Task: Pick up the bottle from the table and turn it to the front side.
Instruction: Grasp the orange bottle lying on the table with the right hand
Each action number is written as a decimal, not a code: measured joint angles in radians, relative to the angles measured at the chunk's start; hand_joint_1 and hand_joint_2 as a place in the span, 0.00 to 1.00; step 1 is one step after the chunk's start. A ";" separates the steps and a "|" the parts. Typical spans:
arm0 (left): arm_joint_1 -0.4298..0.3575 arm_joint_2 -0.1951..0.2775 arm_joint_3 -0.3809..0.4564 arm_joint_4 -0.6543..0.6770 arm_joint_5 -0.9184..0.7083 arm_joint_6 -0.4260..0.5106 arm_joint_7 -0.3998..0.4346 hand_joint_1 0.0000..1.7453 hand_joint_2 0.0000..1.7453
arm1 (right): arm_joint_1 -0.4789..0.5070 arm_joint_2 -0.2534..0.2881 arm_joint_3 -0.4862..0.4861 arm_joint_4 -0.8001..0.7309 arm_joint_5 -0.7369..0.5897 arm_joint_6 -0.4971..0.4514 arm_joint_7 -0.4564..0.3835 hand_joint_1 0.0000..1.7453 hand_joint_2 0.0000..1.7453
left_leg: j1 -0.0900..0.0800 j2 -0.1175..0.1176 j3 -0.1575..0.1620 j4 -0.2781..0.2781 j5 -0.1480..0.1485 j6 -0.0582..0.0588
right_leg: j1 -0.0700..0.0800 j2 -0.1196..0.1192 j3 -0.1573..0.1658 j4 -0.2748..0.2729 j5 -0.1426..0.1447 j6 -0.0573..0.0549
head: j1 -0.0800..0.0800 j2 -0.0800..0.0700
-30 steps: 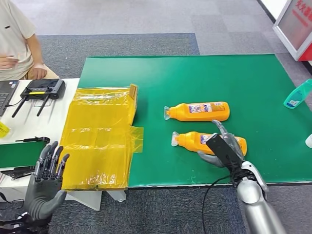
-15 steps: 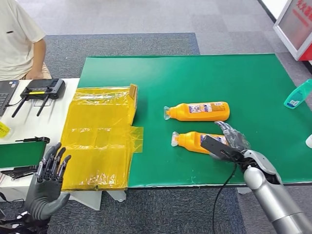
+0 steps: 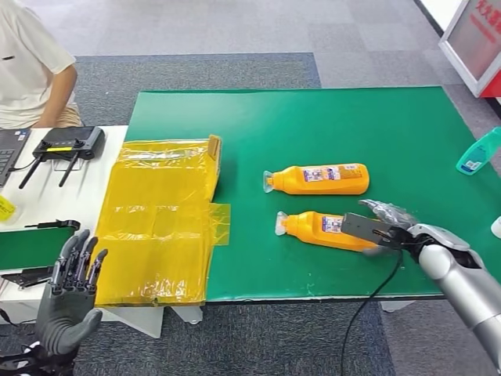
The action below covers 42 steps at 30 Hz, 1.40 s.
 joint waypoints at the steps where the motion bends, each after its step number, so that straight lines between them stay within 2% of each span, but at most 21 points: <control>1: -0.001 0.002 0.002 0.000 0.004 -0.004 0.000 0.00 1.00 | -0.006 -0.013 0.014 0.005 -0.006 0.000 0.003 0.00 1.00 | 0.000 0.000 0.000 0.000 0.000 0.000 | 0.000 0.000 0.000 0.000 0.000 0.000 | 0.000 0.000; 10: -0.003 0.003 0.014 0.001 -0.004 -0.037 0.001 0.00 1.00 | -0.056 -0.097 0.131 0.046 -0.089 0.048 0.032 0.00 1.00 | 0.000 0.000 0.000 0.000 0.000 0.000 | 0.000 0.000 0.000 0.000 0.000 0.000 | 0.000 0.000; 15: -0.003 0.003 0.021 0.001 0.003 -0.040 0.001 0.00 1.00 | -0.065 -0.121 0.182 0.068 -0.124 0.033 0.032 0.00 1.00 | 0.000 0.000 0.000 0.000 0.000 0.000 | 0.000 0.000 0.000 0.000 0.000 0.000 | 0.000 0.000; 25: -0.005 0.003 0.022 0.001 -0.001 -0.032 0.008 0.00 1.00 | -0.067 -0.129 0.233 0.093 -0.152 0.006 0.034 0.00 1.00 | 0.000 0.000 0.000 0.000 0.000 0.000 | 0.000 0.000 0.000 0.000 0.000 0.000 | 0.000 0.000; 42: -0.008 -0.007 0.030 0.028 0.027 -0.059 0.021 0.00 1.00 | -0.073 -0.117 0.243 0.114 -0.206 -0.005 0.036 0.00 1.00 | 0.000 0.000 0.000 0.000 0.000 0.000 | 0.000 0.000 0.000 0.000 0.000 0.000 | 0.000 0.000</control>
